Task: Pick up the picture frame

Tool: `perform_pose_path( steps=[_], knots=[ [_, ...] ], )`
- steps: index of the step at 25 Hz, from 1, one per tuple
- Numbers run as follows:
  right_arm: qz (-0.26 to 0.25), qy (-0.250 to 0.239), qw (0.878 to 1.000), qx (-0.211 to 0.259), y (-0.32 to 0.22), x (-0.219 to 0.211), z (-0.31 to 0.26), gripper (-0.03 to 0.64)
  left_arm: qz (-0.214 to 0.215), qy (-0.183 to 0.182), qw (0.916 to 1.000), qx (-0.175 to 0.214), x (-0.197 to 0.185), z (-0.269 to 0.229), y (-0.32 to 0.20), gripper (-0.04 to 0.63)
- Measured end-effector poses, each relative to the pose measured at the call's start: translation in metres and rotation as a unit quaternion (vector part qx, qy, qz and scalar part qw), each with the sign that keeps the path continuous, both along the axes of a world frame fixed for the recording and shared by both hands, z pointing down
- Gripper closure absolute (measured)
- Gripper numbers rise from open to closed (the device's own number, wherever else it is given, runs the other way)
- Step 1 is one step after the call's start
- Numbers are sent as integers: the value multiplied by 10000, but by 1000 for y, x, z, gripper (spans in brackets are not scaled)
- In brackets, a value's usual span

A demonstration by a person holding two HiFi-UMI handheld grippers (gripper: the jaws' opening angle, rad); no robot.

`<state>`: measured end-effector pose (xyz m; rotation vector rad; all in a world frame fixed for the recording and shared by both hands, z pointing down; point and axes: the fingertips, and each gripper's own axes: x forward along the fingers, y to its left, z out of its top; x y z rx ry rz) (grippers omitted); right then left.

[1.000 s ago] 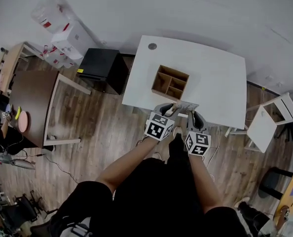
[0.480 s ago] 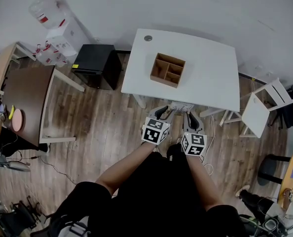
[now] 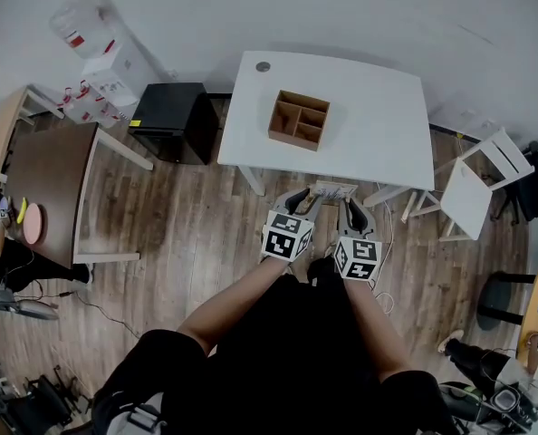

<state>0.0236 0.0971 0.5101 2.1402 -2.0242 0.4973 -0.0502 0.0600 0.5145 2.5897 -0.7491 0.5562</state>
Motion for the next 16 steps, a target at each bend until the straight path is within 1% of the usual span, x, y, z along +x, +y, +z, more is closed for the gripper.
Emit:
perform_pose_path(
  steps=[8, 16],
  knots=[
    [128, -11, 9999, 66, 10, 10, -6, 551, 132, 14, 9999, 58, 11, -6, 8, 468],
    [175, -2, 9998, 60, 12, 15, -6, 551, 165, 23, 9998, 53, 16, -7, 9, 468]
  ],
)
